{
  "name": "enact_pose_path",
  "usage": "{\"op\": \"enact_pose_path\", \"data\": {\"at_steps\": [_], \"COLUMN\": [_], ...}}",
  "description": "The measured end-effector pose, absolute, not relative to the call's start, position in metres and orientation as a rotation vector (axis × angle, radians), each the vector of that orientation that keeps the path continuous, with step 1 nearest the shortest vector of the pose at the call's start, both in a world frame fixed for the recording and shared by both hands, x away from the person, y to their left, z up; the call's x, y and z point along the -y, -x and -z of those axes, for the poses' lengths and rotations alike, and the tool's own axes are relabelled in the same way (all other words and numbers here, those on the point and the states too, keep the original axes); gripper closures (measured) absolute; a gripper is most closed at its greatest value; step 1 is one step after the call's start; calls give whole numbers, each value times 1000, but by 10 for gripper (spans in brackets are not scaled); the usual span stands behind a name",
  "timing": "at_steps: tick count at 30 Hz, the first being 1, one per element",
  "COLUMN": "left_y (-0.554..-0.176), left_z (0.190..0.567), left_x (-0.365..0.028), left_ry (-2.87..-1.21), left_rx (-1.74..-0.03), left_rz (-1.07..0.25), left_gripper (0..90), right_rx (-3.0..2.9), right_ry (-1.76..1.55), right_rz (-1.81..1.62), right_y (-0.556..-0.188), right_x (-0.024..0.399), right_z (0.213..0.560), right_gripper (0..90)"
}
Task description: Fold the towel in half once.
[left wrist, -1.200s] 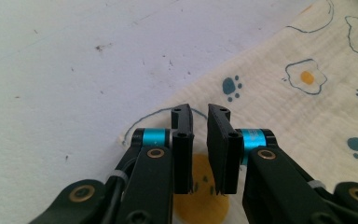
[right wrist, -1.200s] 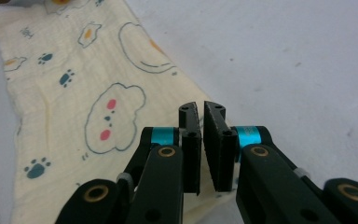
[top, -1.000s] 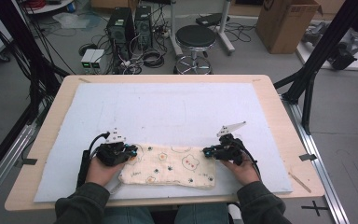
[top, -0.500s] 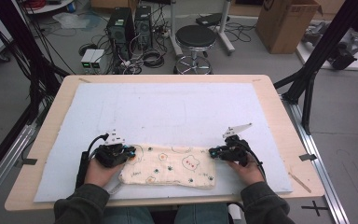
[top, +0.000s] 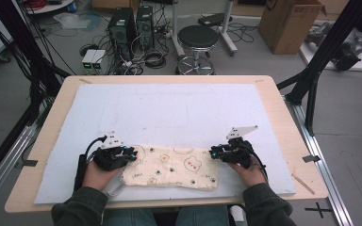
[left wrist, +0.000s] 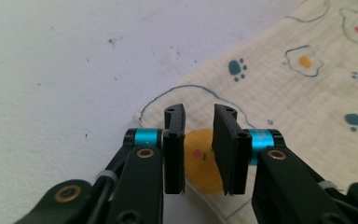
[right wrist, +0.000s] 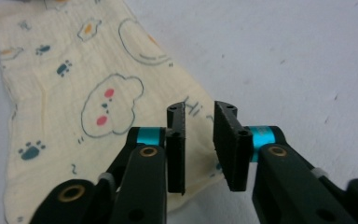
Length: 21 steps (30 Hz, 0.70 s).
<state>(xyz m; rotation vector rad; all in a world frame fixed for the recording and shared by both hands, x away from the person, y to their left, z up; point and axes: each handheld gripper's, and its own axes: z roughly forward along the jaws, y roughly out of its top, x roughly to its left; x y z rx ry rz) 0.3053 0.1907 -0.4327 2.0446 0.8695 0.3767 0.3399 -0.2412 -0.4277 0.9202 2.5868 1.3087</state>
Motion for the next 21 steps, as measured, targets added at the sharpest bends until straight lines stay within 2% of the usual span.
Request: {"op": "enact_pose_path", "data": {"at_steps": [4,8,21], "left_y": [-301,-298,-292], "left_z": [428,424,412], "left_x": [-190,-190,-195], "left_ry": [-2040,-2036,-1970], "left_rx": [-837,-811,-775], "left_rz": [-371,-365,-358], "left_gripper": [660,606,455], "right_rx": [-2552,-2515,-2500], "right_ry": [-896,-872,-815], "right_rz": [-1352,-1392,-1367], "right_y": [-337,-333,-324], "right_x": [238,235,229], "right_z": [422,416,411], "right_gripper": [660,553,404]}}
